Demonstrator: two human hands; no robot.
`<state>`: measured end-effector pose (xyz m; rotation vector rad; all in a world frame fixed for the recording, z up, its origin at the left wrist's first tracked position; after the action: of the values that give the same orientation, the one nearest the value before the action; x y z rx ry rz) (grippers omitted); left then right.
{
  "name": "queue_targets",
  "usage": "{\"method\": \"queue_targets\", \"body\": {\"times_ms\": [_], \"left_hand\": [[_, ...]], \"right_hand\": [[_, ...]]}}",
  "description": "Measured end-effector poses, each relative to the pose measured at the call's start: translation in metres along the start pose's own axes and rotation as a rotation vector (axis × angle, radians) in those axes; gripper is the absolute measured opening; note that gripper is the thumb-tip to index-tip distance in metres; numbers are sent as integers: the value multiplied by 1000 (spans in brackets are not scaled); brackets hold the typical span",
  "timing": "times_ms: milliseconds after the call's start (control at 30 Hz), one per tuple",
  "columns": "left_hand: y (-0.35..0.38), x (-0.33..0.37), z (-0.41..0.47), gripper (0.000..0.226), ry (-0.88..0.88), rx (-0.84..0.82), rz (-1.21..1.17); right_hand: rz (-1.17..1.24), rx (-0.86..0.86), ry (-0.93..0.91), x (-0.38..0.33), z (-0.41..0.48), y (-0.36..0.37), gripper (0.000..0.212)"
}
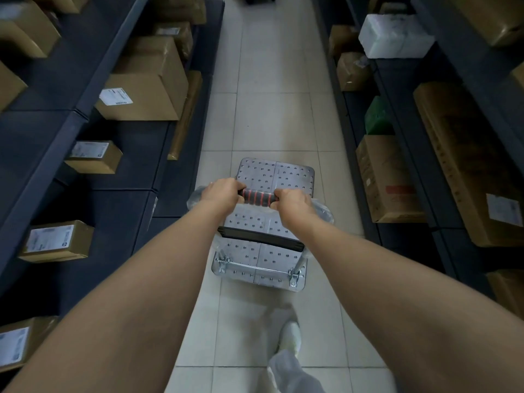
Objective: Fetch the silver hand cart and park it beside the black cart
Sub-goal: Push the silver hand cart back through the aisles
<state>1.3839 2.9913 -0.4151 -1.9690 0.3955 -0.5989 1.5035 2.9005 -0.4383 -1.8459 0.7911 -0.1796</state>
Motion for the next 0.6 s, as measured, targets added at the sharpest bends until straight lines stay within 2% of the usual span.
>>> {"method": "queue_targets", "body": {"times_ms": [267, 600], "left_hand": [[-13, 28, 46, 22, -28, 0, -5], [-20, 73, 106, 25, -22, 39, 13]], "right_hand": [[12, -42, -4, 24, 46, -34, 26], [21, 1, 62, 69, 100, -70, 24]]}}
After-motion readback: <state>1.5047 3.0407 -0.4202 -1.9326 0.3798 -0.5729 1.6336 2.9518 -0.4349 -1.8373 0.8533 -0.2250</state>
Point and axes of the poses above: each hand's wrist, its own z-axis towards the middle knuckle, its own y-axis out of the palm, x = y × z, the point moved 5 cm from there along z, towards the middle knuckle, and after that the axes turned 2 degrees about -z, right-handed, at the moved point
